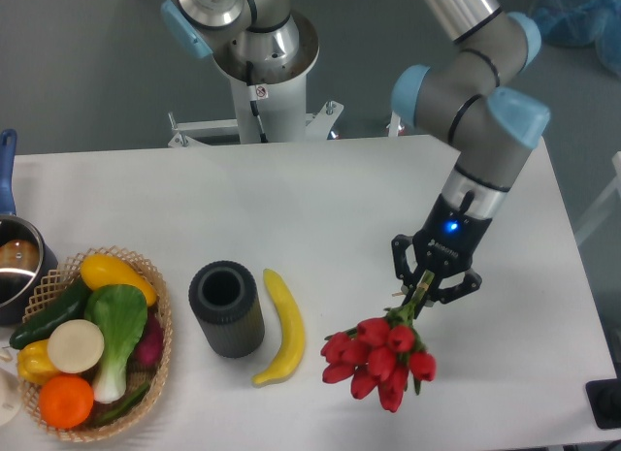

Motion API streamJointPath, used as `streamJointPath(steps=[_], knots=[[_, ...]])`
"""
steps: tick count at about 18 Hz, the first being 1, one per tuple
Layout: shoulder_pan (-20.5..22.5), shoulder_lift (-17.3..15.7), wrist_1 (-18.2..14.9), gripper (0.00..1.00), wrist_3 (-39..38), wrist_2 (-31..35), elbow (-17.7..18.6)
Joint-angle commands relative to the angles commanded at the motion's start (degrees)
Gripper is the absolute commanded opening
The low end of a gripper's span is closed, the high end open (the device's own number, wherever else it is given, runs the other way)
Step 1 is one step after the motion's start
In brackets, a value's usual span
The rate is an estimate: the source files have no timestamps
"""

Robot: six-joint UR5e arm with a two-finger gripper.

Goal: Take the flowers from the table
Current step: 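Lift the grasped tulip bunch up off the table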

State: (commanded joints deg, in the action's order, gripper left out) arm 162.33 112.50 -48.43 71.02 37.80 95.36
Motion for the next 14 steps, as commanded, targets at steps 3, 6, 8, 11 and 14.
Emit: streamJointPath(steps=[3, 6, 8, 11, 14], knots=[[0.45, 0.00, 0.00, 0.24, 0.00, -1.76, -0.09], [0.45, 0.00, 0.00, 0.24, 0.00, -1.94, -0.44], [0.54, 0.00, 0.00, 0.24, -0.44, -2.03, -0.70], [0.62, 0.00, 0.00, 0.24, -1.05, -2.12, -1.40], [0.97, 0.00, -0.09, 0.24, -1.32, -2.30, -1.49]])
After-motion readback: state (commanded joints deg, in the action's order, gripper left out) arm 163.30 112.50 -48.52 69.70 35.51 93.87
